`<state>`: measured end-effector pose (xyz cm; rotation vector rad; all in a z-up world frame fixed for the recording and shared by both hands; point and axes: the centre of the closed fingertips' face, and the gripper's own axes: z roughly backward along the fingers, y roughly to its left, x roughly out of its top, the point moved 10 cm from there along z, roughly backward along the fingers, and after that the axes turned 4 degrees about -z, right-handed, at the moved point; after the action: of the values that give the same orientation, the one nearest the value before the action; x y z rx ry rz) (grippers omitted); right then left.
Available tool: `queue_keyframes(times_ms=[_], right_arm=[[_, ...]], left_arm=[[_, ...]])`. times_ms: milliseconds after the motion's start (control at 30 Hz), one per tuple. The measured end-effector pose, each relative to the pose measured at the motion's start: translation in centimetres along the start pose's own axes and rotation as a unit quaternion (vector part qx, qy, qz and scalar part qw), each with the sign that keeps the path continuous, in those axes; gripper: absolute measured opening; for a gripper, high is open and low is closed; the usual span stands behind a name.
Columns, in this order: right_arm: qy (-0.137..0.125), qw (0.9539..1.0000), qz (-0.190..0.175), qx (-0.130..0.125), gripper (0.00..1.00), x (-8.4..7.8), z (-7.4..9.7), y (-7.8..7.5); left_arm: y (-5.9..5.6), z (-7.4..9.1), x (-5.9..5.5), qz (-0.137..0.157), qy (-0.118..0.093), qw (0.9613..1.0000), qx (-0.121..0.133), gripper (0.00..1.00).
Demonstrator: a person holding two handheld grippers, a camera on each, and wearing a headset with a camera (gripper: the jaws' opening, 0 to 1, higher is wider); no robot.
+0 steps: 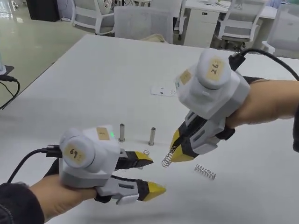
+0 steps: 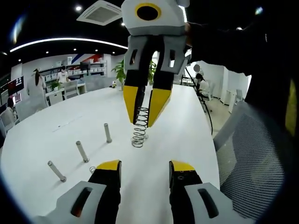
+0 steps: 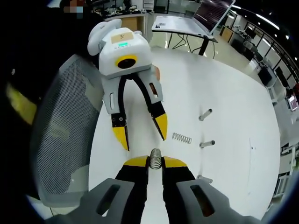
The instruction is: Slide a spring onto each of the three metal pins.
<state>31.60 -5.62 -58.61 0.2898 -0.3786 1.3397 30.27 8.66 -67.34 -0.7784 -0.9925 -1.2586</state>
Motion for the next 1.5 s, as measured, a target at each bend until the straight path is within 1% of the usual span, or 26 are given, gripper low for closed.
queue_keyframes(times_ms=[100, 400, 467, 633, 767, 967, 1033, 1167, 1300, 1367, 1500], right_arm=[[0.003, 1.0000, -0.003, -0.007, 0.08, -0.4, 0.4, -0.6], [0.004, 0.9995, -0.016, -0.028, 0.08, -1.2, 2.1, -1.6], [0.006, 0.9993, -0.018, -0.034, 0.08, -1.5, 2.5, -1.8], [0.004, 0.9984, -0.028, -0.049, 0.08, -1.9, 3.7, -2.6], [0.005, 0.9978, -0.033, -0.057, 0.08, -2.2, 4.2, -3.0], [0.015, 0.9968, -0.044, -0.065, 0.08, -3.1, 4.2, -4.2], [0.017, 0.9965, -0.046, -0.067, 0.08, -3.2, 4.2, -4.4], [0.021, 0.9956, -0.054, -0.074, 0.08, -3.5, 4.2, -5.2], [0.027, 0.9950, -0.058, -0.077, 0.08, -3.7, 3.8, -6.1], [0.034, 0.9944, -0.059, -0.081, 0.08, -3.8, 3.5, -6.6], [0.041, 0.9940, -0.064, -0.078, 0.08, -4.0, 3.0, -7.3]], left_arm=[[0.0, 0.0, 0.0, 0.004, -0.003, 1.0000, 0.000, 0.41], [0.0, 0.3, -0.2, 0.014, -0.010, 0.9998, 0.002, 0.54], [0.1, 0.5, -0.4, 0.016, -0.009, 0.9998, 0.005, 0.56], [0.4, 1.0, -0.6, 0.024, -0.012, 0.9995, 0.020, 0.66], [0.5, 1.4, -0.8, 0.026, -0.011, 0.9993, 0.026, 0.69], [0.5, 2.0, -1.0, 0.031, -0.014, 0.9989, 0.032, 0.71], [0.5, 2.1, -1.1, 0.032, -0.014, 0.9988, 0.035, 0.71], [0.6, 2.7, -1.5, 0.037, -0.012, 0.9984, 0.041, 0.71], [0.6, 3.1, -1.7, 0.042, -0.012, 0.9979, 0.048, 0.71], [0.5, 3.2, -1.9, 0.044, -0.012, 0.9977, 0.051, 0.71], [0.5, 3.3, -2.1, 0.046, -0.012, 0.9974, 0.054, 0.71]])
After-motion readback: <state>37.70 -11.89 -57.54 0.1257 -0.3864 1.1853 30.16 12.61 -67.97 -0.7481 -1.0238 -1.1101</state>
